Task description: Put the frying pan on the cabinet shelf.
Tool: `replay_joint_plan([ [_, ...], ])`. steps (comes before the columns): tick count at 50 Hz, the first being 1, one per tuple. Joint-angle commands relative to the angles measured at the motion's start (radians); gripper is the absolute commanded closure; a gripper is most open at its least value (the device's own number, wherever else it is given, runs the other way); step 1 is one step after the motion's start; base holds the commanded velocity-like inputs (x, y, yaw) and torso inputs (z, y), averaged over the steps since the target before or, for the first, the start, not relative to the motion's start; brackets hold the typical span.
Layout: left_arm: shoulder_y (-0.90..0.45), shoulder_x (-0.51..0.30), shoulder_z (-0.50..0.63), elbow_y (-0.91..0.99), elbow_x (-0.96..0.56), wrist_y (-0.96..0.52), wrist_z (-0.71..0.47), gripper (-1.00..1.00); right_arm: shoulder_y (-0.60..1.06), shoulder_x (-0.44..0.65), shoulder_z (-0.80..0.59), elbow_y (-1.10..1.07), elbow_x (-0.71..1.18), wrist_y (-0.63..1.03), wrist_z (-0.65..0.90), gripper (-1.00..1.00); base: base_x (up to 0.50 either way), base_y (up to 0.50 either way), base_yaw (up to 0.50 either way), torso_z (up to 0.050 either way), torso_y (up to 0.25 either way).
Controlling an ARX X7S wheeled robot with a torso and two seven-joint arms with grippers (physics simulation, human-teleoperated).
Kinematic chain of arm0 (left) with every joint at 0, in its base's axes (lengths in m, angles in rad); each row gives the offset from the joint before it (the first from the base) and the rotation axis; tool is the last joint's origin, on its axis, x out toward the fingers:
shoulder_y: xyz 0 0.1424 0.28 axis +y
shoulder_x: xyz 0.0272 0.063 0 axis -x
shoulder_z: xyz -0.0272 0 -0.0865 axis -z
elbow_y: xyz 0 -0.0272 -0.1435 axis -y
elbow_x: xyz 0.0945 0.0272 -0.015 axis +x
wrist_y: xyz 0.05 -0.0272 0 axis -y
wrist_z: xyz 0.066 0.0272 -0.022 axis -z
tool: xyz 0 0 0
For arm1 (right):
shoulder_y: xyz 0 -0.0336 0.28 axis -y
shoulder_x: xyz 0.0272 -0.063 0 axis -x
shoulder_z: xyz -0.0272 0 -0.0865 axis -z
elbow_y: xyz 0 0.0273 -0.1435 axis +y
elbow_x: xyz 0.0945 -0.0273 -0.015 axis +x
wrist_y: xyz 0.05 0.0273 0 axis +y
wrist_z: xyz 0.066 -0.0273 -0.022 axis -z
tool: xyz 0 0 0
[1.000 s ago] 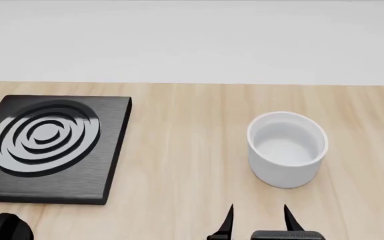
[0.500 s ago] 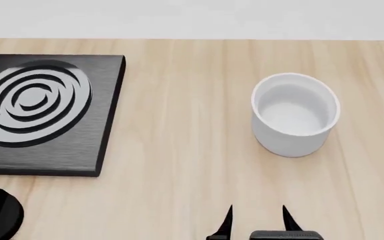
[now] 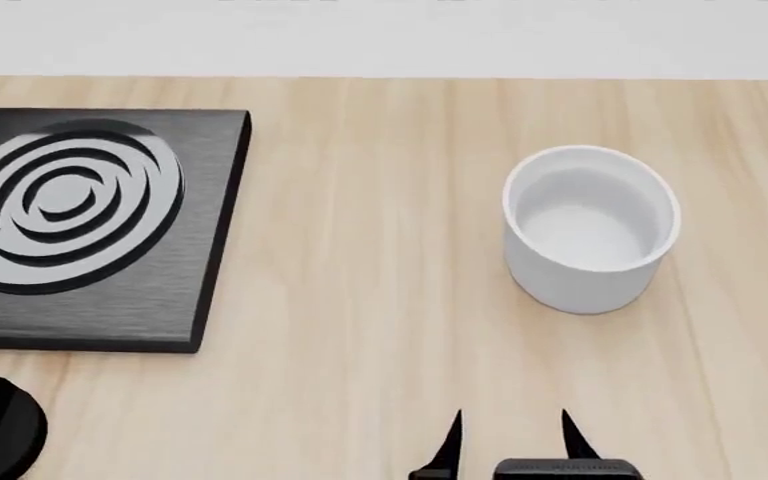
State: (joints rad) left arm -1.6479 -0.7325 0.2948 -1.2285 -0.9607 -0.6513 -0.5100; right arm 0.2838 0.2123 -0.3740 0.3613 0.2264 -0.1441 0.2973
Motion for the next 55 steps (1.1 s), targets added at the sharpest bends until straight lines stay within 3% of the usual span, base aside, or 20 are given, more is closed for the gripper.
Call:
replay_joint_plan([
  [1, -0.021, 0.019, -0.004, -0.078, 0.089, 0.09, 0.0, 1.0, 0.016, -0.007, -0.006, 0.031, -0.003, -0.008, 0.003, -1.0, 0.0, 0.0, 0.0, 0.0, 0.0],
  [12, 0.056, 0.044, -0.152, -0.079, 0.15, 0.095, -0.002, 1.0, 0.056, -0.027, -0.015, 0.106, -0.011, -0.03, 0.001, -1.0, 0.0, 0.0, 0.0, 0.0, 0.0],
  [24, 0.051, 0.065, -0.335, -0.08, 0.373, 0.055, 0.034, 1.0, 0.092, -0.045, -0.021, 0.187, -0.013, -0.067, -0.009, -1.0, 0.0, 0.0, 0.0, 0.0, 0.0],
  [25, 0.043, 0.067, -0.346, -0.08, 0.394, 0.047, 0.039, -1.0, 0.091, -0.044, -0.021, 0.183, -0.012, -0.065, -0.008, -1.0, 0.0, 0.0, 0.0, 0.0, 0.0],
  [46, -0.032, 0.108, -0.56, -0.079, 0.682, -0.008, 0.109, -1.0, 0.08, -0.032, -0.026, 0.178, 0.002, -0.079, -0.014, -1.0, 0.0, 0.0, 0.0, 0.0, 0.0],
  [55, -0.063, 0.119, -0.602, -0.079, 0.785, -0.034, 0.133, -1.0, 0.072, -0.027, -0.028, 0.166, 0.008, -0.078, -0.015, -1.0, 0.0, 0.0, 0.0, 0.0, 0.0],
])
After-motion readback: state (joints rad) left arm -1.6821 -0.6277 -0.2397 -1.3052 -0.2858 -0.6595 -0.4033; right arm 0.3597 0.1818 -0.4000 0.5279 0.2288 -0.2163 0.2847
